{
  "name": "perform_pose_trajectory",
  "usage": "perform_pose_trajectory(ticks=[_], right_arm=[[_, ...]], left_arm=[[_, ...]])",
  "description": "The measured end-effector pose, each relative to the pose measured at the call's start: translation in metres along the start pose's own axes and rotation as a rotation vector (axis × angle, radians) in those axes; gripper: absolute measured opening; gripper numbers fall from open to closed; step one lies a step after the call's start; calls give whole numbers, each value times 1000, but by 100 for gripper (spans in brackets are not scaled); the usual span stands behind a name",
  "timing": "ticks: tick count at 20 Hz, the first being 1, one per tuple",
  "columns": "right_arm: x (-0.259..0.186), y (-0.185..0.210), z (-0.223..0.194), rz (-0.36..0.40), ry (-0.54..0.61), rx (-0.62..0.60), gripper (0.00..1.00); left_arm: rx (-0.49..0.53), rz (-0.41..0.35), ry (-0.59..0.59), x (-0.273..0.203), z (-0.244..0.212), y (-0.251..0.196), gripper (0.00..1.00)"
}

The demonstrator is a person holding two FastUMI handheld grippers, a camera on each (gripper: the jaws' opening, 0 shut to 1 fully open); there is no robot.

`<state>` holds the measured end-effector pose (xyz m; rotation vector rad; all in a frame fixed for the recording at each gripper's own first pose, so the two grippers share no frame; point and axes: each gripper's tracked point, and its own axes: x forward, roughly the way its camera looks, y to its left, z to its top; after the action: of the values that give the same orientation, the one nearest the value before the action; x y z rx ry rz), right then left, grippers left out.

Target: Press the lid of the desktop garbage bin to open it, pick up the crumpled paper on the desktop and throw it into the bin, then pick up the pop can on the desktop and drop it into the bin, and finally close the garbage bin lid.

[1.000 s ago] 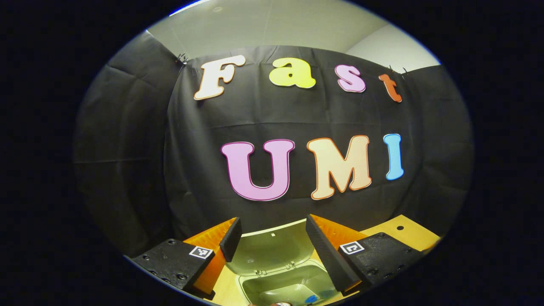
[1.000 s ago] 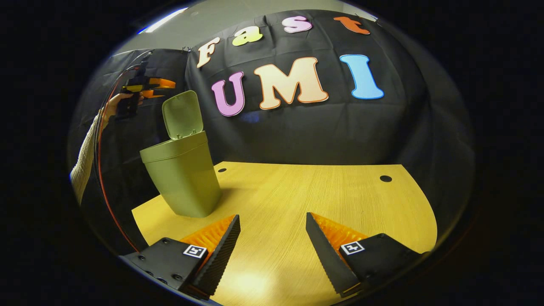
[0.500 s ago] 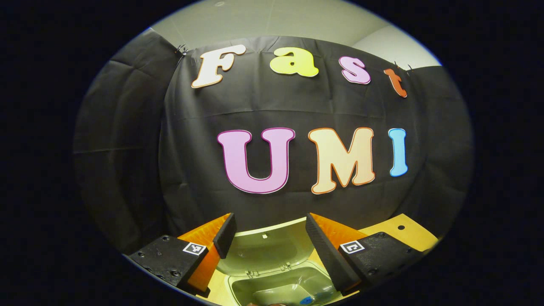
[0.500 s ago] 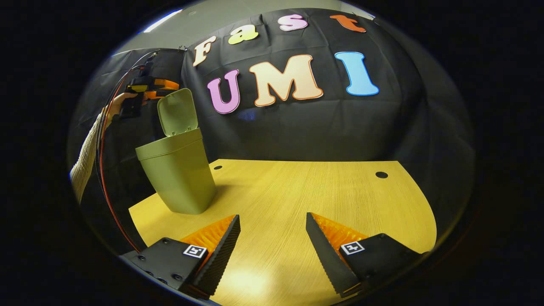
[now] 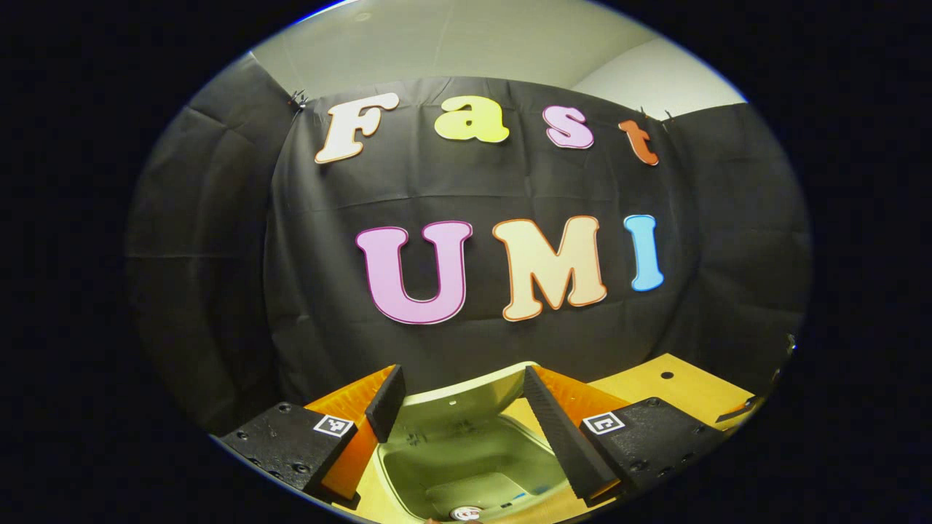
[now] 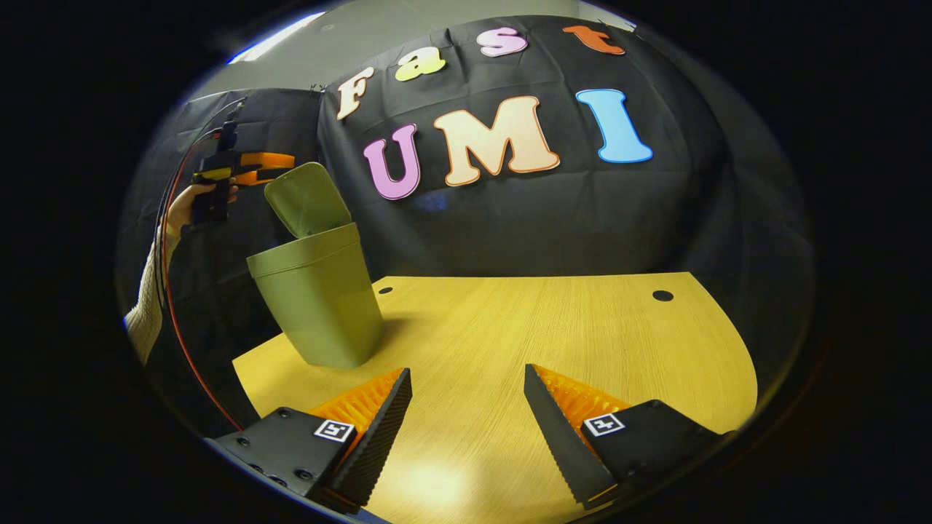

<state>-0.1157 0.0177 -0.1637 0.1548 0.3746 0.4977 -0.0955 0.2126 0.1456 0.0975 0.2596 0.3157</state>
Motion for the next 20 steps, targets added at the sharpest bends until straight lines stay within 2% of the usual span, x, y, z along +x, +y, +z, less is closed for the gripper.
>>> perform_pose_trajectory(ticks=[4, 6, 7, 8, 10, 13, 20], right_arm=[[-6, 6, -7, 11, 2, 2, 98], [-7, 9, -10, 16, 5, 9, 98], [-8, 9, -11, 16, 7, 9, 98], [-9, 8, -11, 14, 8, 8, 98], [-11, 9, -14, 10, 11, 7, 98], [-15, 8, -13, 10, 5, 8, 98], [-14, 2, -21, 4, 17, 18, 98]], left_arm=[[-8, -34, -9, -24, -24, -11, 100], [-13, -41, -11, -32, -35, -14, 94], [-25, -50, -13, -36, -40, -17, 100], [-41, -60, -17, -39, -45, -19, 94], [-73, -74, -12, -42, -59, -22, 93], [-104, -74, 10, -45, -83, -22, 93], [-77, -56, 52, -44, -127, -22, 92]])
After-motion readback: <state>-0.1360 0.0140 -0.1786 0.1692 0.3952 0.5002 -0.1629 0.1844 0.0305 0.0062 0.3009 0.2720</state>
